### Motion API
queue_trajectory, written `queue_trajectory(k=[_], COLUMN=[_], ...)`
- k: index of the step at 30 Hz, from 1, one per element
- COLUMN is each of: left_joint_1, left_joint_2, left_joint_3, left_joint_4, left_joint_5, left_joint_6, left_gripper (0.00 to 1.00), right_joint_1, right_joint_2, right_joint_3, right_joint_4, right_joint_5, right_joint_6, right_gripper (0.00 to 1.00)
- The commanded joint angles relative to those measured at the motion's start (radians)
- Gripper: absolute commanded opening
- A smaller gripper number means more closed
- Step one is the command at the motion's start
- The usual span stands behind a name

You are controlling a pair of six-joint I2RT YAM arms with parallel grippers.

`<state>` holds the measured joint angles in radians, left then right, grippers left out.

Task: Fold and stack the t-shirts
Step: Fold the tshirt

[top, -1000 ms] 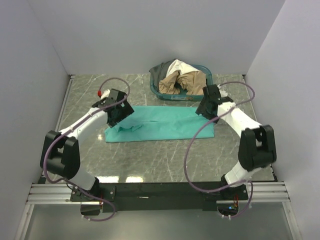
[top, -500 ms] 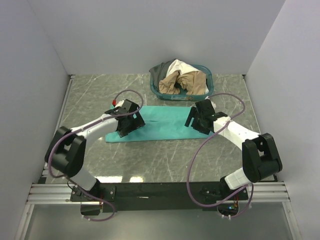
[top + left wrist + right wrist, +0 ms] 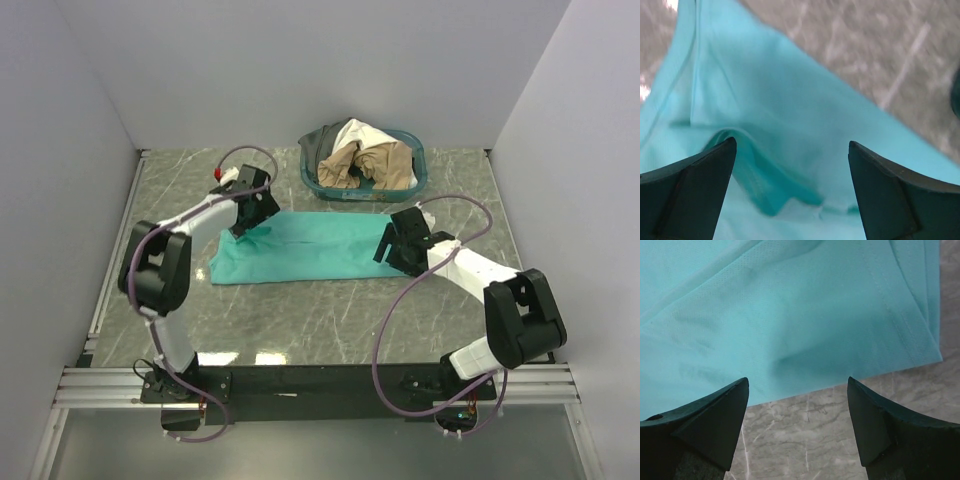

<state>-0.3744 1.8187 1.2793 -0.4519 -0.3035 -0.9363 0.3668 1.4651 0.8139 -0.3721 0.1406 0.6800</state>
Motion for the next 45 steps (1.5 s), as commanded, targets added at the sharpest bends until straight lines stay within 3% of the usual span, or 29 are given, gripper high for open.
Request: queue_trajectory(k=[1, 5, 12, 15, 20, 27, 33, 39, 45], left_joint_1=[0.041, 0.049, 0.049, 0.045, 0.02, -0.003, 0.008, 0.06, 0.081], left_joint_2=[0.118, 0.177, 0.064, -0.028, -0.205, -0.231, -0.127, 0.014, 0.212], left_joint_3=[0.144, 0.275, 0.247, 0.18, -0.133, -0.304, -0.267, -0.16, 0.097], left_joint_4=[-0.002, -0.018, -0.001, -0.014, 0.073, 0.147, 0.136, 0.127, 0.019], left_joint_5=[-0.039, -0.016, -0.025, -0.031, 0.072, 0.136, 0.147, 0.176, 0.152], left_joint_6=[0.06, 0.112, 0.119, 0.1, 0.062, 0.019, 0.024, 0.051, 0.113], left_gripper=[0.99, 0.99, 0.99, 0.99, 1.0, 0.99, 0.99, 1.0, 0.99], right_joint_1=[0.006, 0.006, 0.007, 0.008, 0.001, -0.016, 0.006, 0.109, 0.391], right_joint_2=[-0.066, -0.136, -0.186, -0.146, 0.013, 0.282, 0.296, 0.203, 0.109], right_joint_3=[0.004, -0.01, -0.015, 0.033, 0.16, 0.316, 0.222, 0.036, -0.122], right_joint_4=[-0.027, -0.034, -0.025, -0.004, 0.081, 0.113, 0.167, 0.209, 0.304], right_joint_5=[0.059, 0.062, 0.067, 0.065, 0.094, -0.041, -0.122, -0.168, -0.245], right_joint_6=[0.006, 0.003, -0.037, -0.091, -0.204, -0.229, -0.215, -0.163, -0.004], right_gripper=[0.86, 0.86, 0.86, 0.86, 0.86, 0.85, 0.82, 0.82, 0.82])
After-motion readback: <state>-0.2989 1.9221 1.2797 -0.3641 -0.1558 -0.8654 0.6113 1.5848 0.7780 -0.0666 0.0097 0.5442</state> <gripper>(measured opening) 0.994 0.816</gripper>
